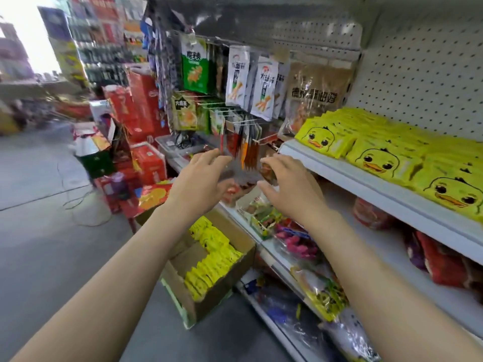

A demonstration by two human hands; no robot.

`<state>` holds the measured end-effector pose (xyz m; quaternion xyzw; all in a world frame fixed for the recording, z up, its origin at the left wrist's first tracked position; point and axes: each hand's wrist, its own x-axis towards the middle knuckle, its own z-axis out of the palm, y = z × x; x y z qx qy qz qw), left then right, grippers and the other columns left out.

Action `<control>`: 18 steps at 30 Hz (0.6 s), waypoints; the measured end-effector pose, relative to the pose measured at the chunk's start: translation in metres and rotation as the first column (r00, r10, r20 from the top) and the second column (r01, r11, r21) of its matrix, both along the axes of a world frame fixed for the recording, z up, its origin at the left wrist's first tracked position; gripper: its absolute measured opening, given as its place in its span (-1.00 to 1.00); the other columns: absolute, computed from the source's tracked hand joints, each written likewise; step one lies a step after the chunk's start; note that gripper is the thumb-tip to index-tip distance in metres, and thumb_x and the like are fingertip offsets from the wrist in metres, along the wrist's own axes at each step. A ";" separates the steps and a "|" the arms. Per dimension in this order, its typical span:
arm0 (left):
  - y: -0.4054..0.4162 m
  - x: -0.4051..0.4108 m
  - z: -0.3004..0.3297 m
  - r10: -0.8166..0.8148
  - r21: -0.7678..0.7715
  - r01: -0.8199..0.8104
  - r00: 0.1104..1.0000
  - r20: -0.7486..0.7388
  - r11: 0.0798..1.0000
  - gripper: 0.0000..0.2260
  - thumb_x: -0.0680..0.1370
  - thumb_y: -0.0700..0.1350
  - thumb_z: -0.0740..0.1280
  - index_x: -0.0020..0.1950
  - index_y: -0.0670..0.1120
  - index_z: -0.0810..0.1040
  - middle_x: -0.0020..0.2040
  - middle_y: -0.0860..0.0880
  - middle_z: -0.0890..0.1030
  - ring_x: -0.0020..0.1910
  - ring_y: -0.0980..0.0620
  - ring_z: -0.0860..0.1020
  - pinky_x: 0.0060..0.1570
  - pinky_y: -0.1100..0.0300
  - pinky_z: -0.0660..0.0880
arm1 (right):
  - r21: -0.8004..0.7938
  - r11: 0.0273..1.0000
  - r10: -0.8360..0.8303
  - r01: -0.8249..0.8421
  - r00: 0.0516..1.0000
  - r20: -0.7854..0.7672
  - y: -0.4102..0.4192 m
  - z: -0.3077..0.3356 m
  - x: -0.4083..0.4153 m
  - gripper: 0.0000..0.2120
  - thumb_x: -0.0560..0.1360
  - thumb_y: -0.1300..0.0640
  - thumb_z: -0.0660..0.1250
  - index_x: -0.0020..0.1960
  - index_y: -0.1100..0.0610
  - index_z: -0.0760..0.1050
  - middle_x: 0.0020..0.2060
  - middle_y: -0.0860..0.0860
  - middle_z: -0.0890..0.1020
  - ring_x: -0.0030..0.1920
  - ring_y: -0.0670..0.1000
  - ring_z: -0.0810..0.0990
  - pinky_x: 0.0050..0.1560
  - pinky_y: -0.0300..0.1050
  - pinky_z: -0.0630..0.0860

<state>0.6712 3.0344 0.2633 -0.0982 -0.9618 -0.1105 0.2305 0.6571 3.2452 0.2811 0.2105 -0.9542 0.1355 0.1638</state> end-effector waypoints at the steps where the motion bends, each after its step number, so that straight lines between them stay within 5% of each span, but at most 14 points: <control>1: -0.009 -0.007 -0.005 0.018 -0.005 -0.018 1.000 0.010 1.000 -0.52 0.54 0.06 0.36 0.42 -0.01 0.39 0.44 -0.11 0.37 0.40 -0.16 0.33 0.35 -0.07 0.35 | 0.011 1.000 0.017 -0.017 1.000 0.002 -0.011 -0.005 -0.012 -0.51 0.58 -0.09 0.25 0.47 0.02 0.32 0.45 0.01 0.34 0.46 0.04 0.25 0.40 -0.10 0.18; 18: -0.143 -0.222 -0.073 0.161 -0.043 -0.155 0.944 0.288 0.987 -0.52 0.56 0.03 0.32 0.46 0.01 0.32 0.42 -0.07 0.37 0.37 -0.13 0.33 0.24 -0.05 0.43 | 0.083 0.985 0.132 -0.150 0.972 0.197 -0.163 -0.088 -0.267 -0.49 0.57 -0.06 0.26 0.47 0.05 0.30 0.45 0.05 0.35 0.44 0.10 0.29 0.37 0.04 0.34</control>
